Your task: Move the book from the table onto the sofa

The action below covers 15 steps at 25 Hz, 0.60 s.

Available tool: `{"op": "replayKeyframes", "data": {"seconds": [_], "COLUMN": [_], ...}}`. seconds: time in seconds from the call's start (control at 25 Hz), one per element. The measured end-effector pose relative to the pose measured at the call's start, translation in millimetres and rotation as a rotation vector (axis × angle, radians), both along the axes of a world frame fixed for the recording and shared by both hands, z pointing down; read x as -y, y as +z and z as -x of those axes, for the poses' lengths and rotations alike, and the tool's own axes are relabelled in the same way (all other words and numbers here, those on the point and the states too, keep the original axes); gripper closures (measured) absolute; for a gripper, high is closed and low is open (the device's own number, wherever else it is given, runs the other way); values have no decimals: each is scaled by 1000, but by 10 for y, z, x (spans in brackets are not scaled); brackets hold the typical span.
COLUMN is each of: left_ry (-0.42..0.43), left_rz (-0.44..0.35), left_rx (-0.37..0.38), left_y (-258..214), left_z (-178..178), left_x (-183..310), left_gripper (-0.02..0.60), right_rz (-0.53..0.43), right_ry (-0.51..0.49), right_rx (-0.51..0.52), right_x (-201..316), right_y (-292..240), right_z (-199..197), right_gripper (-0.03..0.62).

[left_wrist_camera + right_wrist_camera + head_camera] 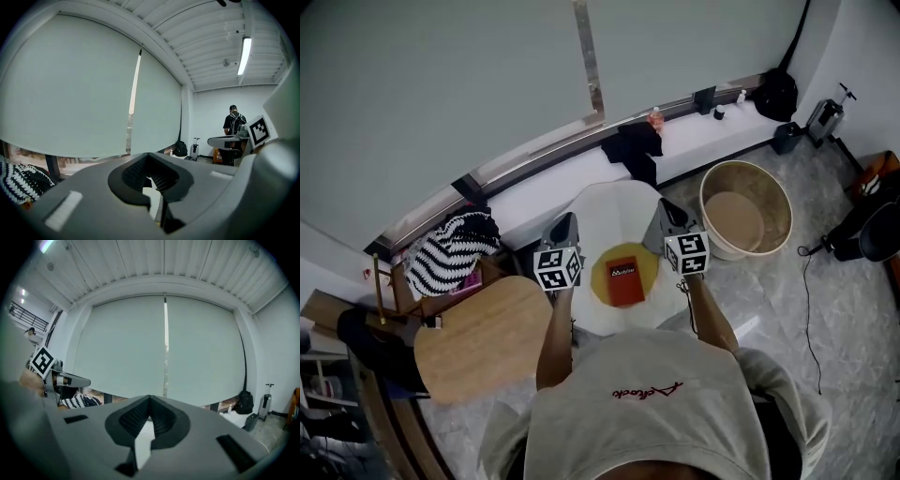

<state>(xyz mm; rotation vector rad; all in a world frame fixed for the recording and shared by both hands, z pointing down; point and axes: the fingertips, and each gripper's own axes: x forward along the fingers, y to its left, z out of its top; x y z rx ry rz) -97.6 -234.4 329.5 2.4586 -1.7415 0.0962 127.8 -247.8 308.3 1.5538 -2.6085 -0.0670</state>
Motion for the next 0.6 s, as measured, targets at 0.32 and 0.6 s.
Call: {"op": "replayKeyframes", "data": {"seconds": [0.32,0.6], "left_ry": [3,7], "left_rz": [7,13], "left_rx": [3,10], "left_y": [49,70], "left_z": [10,-15], "left_x": [3,45], "left_gripper": [572,572], "right_rz": [4,6], "right_ry": [-4,-9], "right_rx": [-1,-2], "right_x": [-4,44], "right_y": [29,27], "right_z": [53,50], "right_gripper": [586,586]}}
